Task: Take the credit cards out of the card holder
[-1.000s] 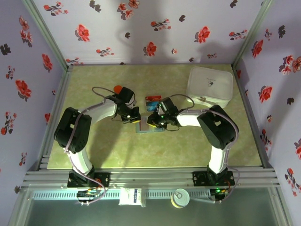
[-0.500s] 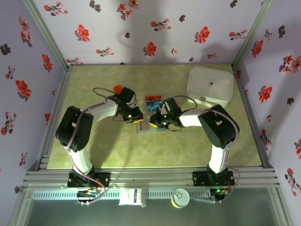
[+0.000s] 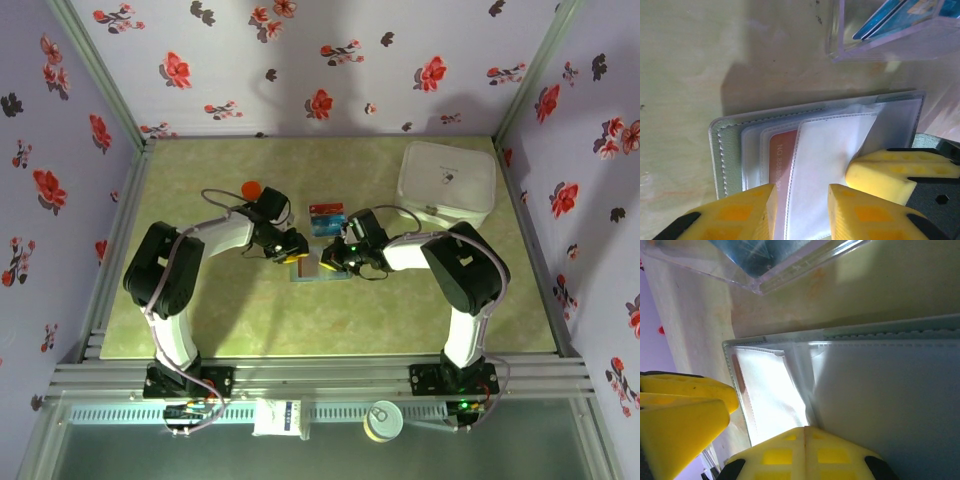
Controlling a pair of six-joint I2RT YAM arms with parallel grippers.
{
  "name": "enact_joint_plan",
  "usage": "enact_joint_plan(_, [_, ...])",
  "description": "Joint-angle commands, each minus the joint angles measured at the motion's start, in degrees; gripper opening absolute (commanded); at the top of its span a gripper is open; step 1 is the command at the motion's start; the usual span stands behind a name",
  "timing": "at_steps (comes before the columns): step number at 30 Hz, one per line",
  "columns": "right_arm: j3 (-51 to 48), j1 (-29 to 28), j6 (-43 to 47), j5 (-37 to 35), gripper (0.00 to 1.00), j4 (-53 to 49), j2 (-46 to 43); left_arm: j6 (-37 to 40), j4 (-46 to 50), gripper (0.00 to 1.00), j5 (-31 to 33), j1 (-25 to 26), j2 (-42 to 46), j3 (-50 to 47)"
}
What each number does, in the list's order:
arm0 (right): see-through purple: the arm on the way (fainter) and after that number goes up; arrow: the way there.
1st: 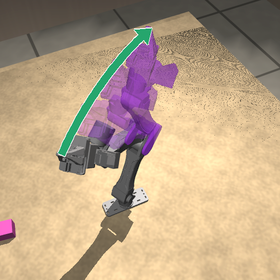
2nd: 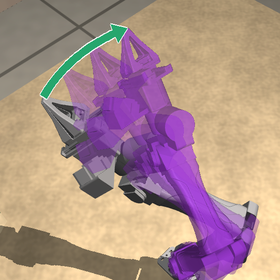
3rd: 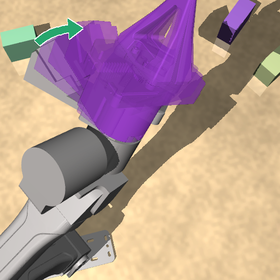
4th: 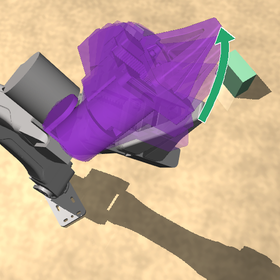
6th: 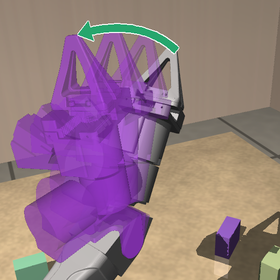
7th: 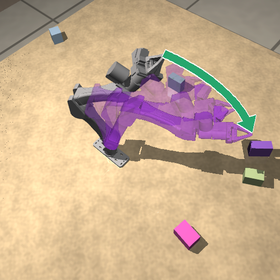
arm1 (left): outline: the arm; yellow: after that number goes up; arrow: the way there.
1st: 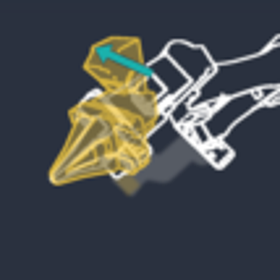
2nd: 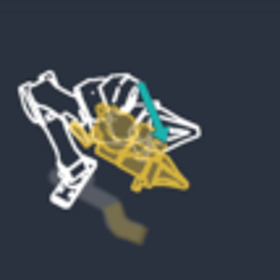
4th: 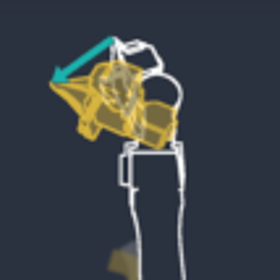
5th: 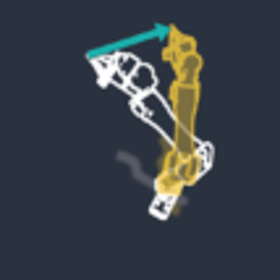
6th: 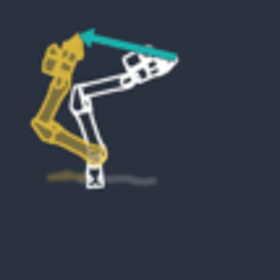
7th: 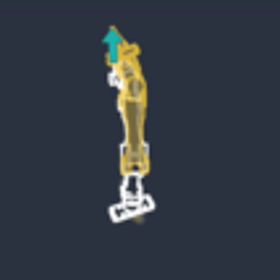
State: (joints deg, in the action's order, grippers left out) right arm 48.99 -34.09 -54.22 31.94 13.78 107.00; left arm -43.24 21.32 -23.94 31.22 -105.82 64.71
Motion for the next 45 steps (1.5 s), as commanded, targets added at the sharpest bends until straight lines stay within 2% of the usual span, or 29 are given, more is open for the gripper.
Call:
enact_joint_plan(1, [-1.5,0.9,-0.6,-0.7,0.02,-1.5,2.1,-1.1,-0.5,0.32,-1.2,0.6,-1.3,-0.5])
enact_joint_plan(16, [-0.4,1.2,0.5,-2.6,0.00,-7.2,3.0,-1.5,-0.7,0.32,-1.5,1.6,-2.8,0.6])
enact_joint_plan(22, [-0.2,1.2,0.5,-2.4,0.00,-7.4,3.4,-2.1,-1.3,0.17,-2.7,1.9,-2.6,1.4])
enact_joint_plan(27, [-0.2,1.2,-0.2,-1.3,0.00,-6.3,2.6,-2.5,-1.1,0.19,-2.9,2.1,-1.3,1.4])
enact_joint_plan(32, [1.0,1.2,-1.5,-0.2,0.10,-4.8,-1.7,-3.2,-1.1,0.23,-3.1,2.7,0.7,0.9])
enact_joint_plan(37, [4.1,1.2,1.8,-2.9,0.16,-12.5,-7.2,-3.4,-0.8,0.26,-3.4,3.0,0.8,2.5])
enact_joint_plan(45, [8.9,2.8,12.3,-13.2,0.26,-31.6,-12.6,-3.7,-0.1,0.34,-4.3,4.8,-1.4,7.3])
